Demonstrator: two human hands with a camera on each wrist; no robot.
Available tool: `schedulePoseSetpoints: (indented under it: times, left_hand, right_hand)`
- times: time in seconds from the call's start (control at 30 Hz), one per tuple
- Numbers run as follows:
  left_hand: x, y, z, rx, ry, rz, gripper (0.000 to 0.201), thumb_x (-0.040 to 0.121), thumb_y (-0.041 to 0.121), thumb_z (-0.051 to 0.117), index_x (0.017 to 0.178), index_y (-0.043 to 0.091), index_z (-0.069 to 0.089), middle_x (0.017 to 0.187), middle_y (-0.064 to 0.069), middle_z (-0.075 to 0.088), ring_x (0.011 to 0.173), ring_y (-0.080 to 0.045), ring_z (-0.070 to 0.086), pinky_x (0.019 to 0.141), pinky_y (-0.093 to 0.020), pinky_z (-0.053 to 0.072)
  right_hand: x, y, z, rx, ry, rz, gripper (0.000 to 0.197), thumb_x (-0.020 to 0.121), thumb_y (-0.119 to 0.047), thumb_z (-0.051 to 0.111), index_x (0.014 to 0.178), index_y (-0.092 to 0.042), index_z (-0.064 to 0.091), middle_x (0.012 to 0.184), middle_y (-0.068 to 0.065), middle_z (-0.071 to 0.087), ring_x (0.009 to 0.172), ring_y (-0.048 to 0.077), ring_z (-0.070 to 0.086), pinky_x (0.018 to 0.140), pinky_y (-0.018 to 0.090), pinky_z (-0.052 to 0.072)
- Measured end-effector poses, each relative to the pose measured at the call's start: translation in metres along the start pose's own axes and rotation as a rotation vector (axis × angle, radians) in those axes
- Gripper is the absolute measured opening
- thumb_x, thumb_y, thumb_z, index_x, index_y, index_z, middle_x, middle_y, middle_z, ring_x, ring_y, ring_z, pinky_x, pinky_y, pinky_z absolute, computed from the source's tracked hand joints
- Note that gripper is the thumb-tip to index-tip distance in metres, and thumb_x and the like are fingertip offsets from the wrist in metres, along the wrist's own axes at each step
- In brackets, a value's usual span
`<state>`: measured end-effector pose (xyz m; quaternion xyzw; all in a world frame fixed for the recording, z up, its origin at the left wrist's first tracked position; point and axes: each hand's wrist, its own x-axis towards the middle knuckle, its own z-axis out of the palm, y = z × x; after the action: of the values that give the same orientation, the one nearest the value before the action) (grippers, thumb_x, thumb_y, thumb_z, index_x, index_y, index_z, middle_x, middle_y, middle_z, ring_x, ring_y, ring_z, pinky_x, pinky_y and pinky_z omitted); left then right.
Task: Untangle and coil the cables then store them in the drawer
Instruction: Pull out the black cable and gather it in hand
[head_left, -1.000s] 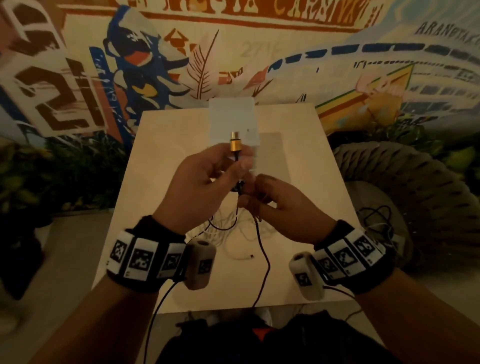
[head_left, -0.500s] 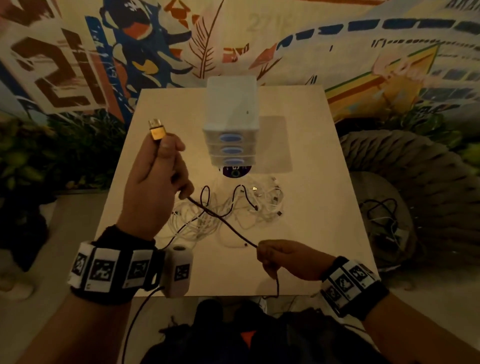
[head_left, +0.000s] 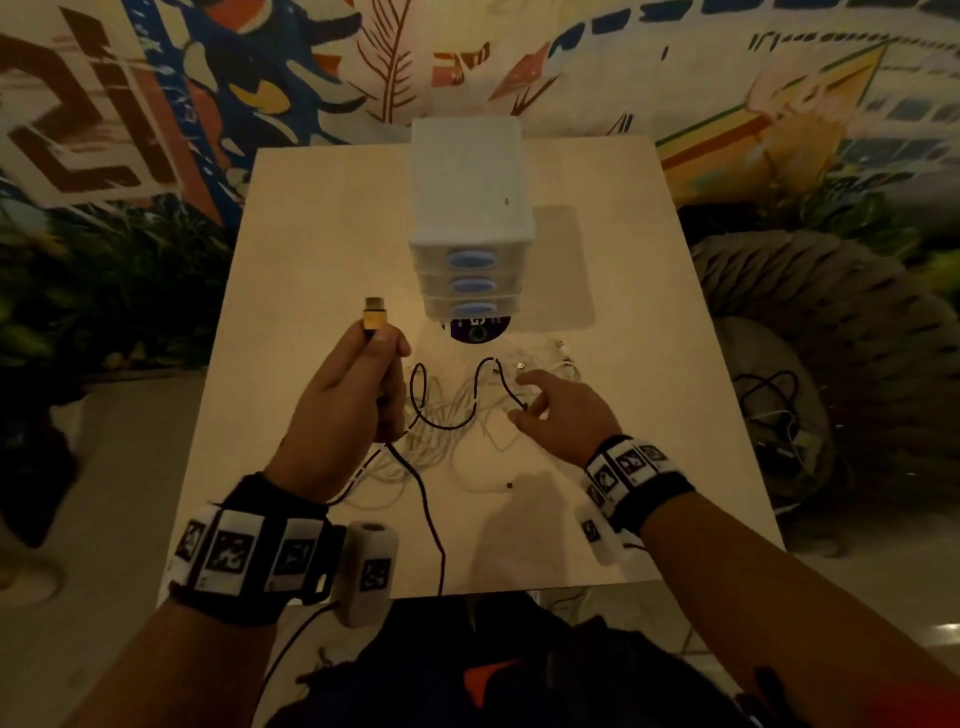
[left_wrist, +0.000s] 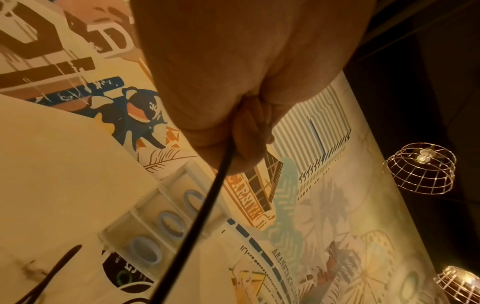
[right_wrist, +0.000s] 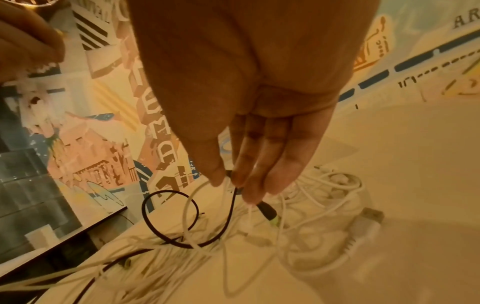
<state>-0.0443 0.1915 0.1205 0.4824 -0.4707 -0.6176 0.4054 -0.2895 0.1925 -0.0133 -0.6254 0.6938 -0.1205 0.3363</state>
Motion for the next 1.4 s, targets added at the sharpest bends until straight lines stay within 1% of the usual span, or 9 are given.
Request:
schedulePoseSetpoints:
  times: [0.23, 0.43, 0.57, 0.7, 0.93, 1.1, 1.2, 1.3, 1.4]
  left_hand:
    - [0.020, -0.001, -0.008, 0.098, -0.050, -0.010, 0.026, 0.111, 0.022, 0.033, 0.098, 0.007, 0.051, 0.058, 0.004, 0.030, 0.045, -0.012, 0.023, 0.044, -0.022, 0.026]
    - [0.042, -0.034, 0.004, 0.211, -0.060, -0.179, 0.025, 0.107, 0.033, 0.048, 0.086, 0.019, 0.048, 0.061, 0.005, 0.043, 0.052, -0.012, 0.034, 0.050, -0.028, 0.033]
    - [0.063, -0.067, 0.023, 0.530, -0.137, -0.176, 0.033, 0.102, 0.042, 0.054, 0.082, 0.021, 0.038, 0.091, -0.004, 0.072, 0.057, 0.004, 0.056, 0.063, -0.035, 0.043]
    - [0.077, -0.086, 0.041, 0.645, -0.184, -0.157, 0.033, 0.100, 0.047, 0.054, 0.084, 0.025, 0.036, 0.089, -0.007, 0.065, 0.062, -0.017, 0.051, 0.064, -0.043, 0.050]
    - [0.093, -0.094, 0.044, 0.594, -0.093, -0.188, 0.035, 0.100, 0.037, 0.059, 0.080, 0.023, 0.034, 0.078, -0.009, 0.063, 0.052, -0.013, 0.046, 0.063, -0.039, 0.048]
    - [0.105, -0.102, 0.020, 0.694, -0.086, -0.185, 0.030, 0.090, 0.037, 0.059, 0.080, 0.033, 0.031, 0.104, -0.004, 0.071, 0.061, -0.023, 0.051, 0.071, -0.054, 0.055]
    - [0.106, -0.101, 0.019, 0.793, -0.224, -0.148, 0.027, 0.092, 0.020, 0.062, 0.097, 0.035, 0.040, 0.119, 0.012, 0.068, 0.055, -0.003, 0.047, 0.066, -0.036, 0.051]
    - [0.109, -0.104, 0.021, 0.882, -0.291, -0.138, 0.038, 0.090, 0.025, 0.067, 0.121, 0.023, 0.045, 0.118, 0.015, 0.064, 0.057, -0.001, 0.048, 0.057, -0.025, 0.039]
    - [0.111, -0.108, 0.018, 0.956, -0.304, -0.187, 0.037, 0.090, 0.028, 0.069, 0.110, 0.017, 0.040, 0.116, 0.011, 0.063, 0.072, -0.008, 0.052, 0.060, -0.027, 0.037]
  right_hand:
    - [0.021, 0.000, 0.008, 0.024, 0.151, -0.059, 0.016, 0.092, -0.036, 0.068, 0.105, -0.027, 0.071, 0.095, -0.006, 0.054, 0.085, 0.011, 0.054, 0.083, 0.028, 0.046]
    - [0.007, 0.001, 0.001, 0.263, 0.227, -0.125, 0.011, 0.095, -0.031, 0.067, 0.105, -0.030, 0.069, 0.101, -0.008, 0.067, 0.086, 0.007, 0.066, 0.081, 0.023, 0.054]
    - [-0.005, 0.000, 0.007, 0.272, 0.224, -0.146, 0.011, 0.095, -0.031, 0.067, 0.106, -0.031, 0.068, 0.100, -0.011, 0.068, 0.090, 0.006, 0.065, 0.084, 0.029, 0.054]
    - [-0.014, -0.008, 0.004, 0.230, 0.187, -0.181, 0.007, 0.099, -0.036, 0.060, 0.105, -0.035, 0.063, 0.096, -0.017, 0.069, 0.089, -0.003, 0.061, 0.082, 0.019, 0.047]
    - [-0.025, -0.008, -0.005, 0.194, 0.072, -0.198, 0.019, 0.100, -0.038, 0.058, 0.113, -0.029, 0.068, 0.094, -0.012, 0.067, 0.083, 0.002, 0.058, 0.079, 0.023, 0.048]
    - [-0.024, 0.007, -0.015, 0.238, 0.207, -0.094, 0.021, 0.103, -0.034, 0.050, 0.109, -0.026, 0.068, 0.098, -0.007, 0.067, 0.088, 0.008, 0.060, 0.080, 0.026, 0.048]
    - [-0.019, 0.009, -0.019, 0.303, 0.219, -0.073, 0.022, 0.104, -0.032, 0.049, 0.109, -0.026, 0.069, 0.099, -0.003, 0.068, 0.091, 0.012, 0.062, 0.081, 0.028, 0.049]
    - [-0.012, 0.006, -0.022, 0.356, 0.210, -0.065, 0.023, 0.104, -0.030, 0.050, 0.107, -0.024, 0.072, 0.091, -0.009, 0.067, 0.081, 0.000, 0.060, 0.070, 0.017, 0.044]
    - [-0.007, 0.005, -0.020, 0.378, 0.179, -0.037, 0.022, 0.104, -0.029, 0.052, 0.105, -0.022, 0.073, 0.067, -0.014, 0.058, 0.058, -0.001, 0.052, 0.057, 0.013, 0.036]
